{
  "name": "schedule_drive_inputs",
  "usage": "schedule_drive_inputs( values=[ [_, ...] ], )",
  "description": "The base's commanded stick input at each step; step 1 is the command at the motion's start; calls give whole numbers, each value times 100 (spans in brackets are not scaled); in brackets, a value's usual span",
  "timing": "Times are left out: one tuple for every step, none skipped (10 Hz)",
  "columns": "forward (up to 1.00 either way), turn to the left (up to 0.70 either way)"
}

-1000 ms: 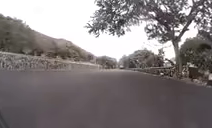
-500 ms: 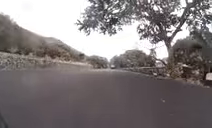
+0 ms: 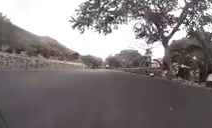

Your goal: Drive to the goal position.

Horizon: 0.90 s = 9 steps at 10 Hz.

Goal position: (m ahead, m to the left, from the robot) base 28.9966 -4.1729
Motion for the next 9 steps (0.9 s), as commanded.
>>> schedule_drive_inputs(
  values=[
    [70, 0],
    [70, 0],
    [70, 0],
    [70, 0],
    [70, 0],
    [70, 0],
    [70, 0],
    [70, 0],
    [70, 0]
  ],
)
